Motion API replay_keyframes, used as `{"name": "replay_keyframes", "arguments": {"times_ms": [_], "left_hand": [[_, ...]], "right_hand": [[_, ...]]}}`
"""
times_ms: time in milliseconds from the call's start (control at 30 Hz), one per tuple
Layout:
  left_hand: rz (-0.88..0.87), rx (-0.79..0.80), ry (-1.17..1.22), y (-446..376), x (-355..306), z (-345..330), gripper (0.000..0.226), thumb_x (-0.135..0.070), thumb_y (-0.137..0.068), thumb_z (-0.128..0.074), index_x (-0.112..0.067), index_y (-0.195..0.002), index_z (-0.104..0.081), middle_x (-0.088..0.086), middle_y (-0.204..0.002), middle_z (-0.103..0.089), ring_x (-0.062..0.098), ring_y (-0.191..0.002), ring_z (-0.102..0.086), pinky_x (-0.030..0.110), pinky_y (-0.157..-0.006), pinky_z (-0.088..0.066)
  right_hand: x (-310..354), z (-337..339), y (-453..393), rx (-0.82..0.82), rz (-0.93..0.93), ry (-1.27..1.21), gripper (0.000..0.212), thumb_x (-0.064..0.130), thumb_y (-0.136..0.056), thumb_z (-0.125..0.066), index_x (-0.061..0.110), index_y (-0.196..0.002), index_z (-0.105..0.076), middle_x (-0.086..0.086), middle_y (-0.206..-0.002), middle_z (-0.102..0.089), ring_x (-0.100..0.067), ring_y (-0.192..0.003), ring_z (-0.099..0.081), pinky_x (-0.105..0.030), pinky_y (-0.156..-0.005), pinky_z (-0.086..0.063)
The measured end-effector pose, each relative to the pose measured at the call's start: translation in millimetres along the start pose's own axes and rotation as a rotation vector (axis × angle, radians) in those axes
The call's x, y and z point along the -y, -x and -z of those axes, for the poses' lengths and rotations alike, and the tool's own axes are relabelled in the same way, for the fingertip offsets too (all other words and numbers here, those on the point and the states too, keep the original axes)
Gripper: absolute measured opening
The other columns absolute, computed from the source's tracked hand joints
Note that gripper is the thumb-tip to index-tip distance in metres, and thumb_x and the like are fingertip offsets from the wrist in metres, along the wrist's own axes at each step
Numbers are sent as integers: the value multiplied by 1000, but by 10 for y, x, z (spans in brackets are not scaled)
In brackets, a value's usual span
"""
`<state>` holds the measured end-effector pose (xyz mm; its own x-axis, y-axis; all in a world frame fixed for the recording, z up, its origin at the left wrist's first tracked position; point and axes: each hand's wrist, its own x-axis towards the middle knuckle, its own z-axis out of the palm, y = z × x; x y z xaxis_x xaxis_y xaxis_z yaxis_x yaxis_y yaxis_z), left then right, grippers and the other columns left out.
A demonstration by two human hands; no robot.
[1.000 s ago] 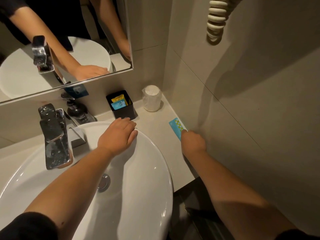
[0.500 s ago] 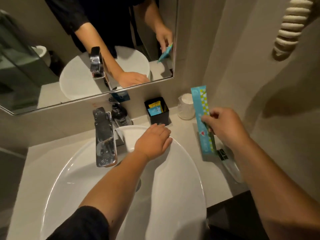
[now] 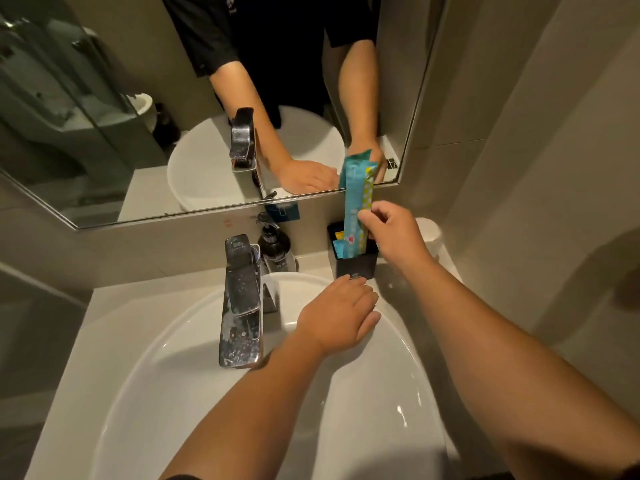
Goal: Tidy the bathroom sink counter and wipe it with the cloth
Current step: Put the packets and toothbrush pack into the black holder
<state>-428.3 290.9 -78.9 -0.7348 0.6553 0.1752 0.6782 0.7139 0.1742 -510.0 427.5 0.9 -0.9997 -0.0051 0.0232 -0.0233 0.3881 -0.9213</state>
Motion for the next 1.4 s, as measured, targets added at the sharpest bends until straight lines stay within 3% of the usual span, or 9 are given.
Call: {"name": "replay_keyframes", "arguments": {"times_ms": [100,200,500,633,733,800,1033,1167,1400], "left_hand": [[0,15,6,-3,1,-11,35,-35,-97,-39,-10,-105,-62,7,-107,-65,30,-117,-51,35,-107,-20],[-1,18,-1,-5,-9,0,36,-36,-97,-38,-10,-106,-62,7,-108,-66,29,-117,-51,36,-107,-20],[9,46,-20,0,-37,38,39,-37,-97,-37,-10,-108,-63,8,-111,-66,29,-118,-53,36,-107,-20],[11,45,-4,-6,-53,70,39,-37,-98,-35,-11,-110,-62,8,-113,-65,29,-118,-53,35,-106,-21],[23,43,-4,-1,-51,56,39,-37,-98,-35,-13,-110,-62,7,-113,-66,29,-118,-54,37,-106,-29],[32,47,-8,-2,-53,50,41,-38,-97,-32,-12,-110,-62,8,-111,-66,30,-119,-54,39,-105,-30],[78,67,7,3,-59,27,48,-40,-96,-30,-9,-114,-61,11,-115,-65,32,-121,-52,45,-107,-31],[79,62,15,8,-67,38,48,-40,-96,-28,-10,-113,-61,10,-113,-65,31,-118,-52,43,-108,-28],[109,93,31,24,-38,35,51,-43,-96,-26,-11,-119,-59,9,-121,-64,29,-126,-48,45,-111,-27]], "right_hand": [[-175,-57,-33,74,-46,98,17,24,-91,-60,12,-82,-68,-1,-79,-66,-15,-73,-59,-32,-67,-49],[-276,-66,-57,55,-53,172,19,27,-92,-59,15,-81,-68,-6,-91,-59,-18,-79,-57,-28,-69,-41],[-279,23,3,-34,-116,99,31,32,-87,-66,17,-114,-67,-2,-98,-58,-11,-80,-55,-26,-74,-47],[-224,461,287,-270,-114,178,16,28,-86,-61,17,-88,-71,-3,-91,-67,-17,-80,-60,-32,-76,-50],[-432,864,798,-373,-196,496,25,24,-89,-48,11,-73,-63,-6,-76,-63,-26,-71,-55,-33,-59,-41],[-671,1000,1231,-307,-302,716,26,23,-91,-45,14,-72,-61,-9,-77,-62,-31,-73,-56,-31,-58,-36],[-1177,903,2052,16,-510,1088,23,18,-95,-49,10,-110,-64,-9,-108,-63,-30,-91,-67,-35,-68,-52],[-1166,814,2050,57,-510,1115,31,6,-91,-50,9,-121,-58,-12,-120,-52,-30,-94,-65,-41,-75,-55],[-1191,840,2001,38,-481,1100,26,8,-93,-50,10,-118,-59,-12,-110,-57,-31,-90,-66,-42,-73,-58]]}}
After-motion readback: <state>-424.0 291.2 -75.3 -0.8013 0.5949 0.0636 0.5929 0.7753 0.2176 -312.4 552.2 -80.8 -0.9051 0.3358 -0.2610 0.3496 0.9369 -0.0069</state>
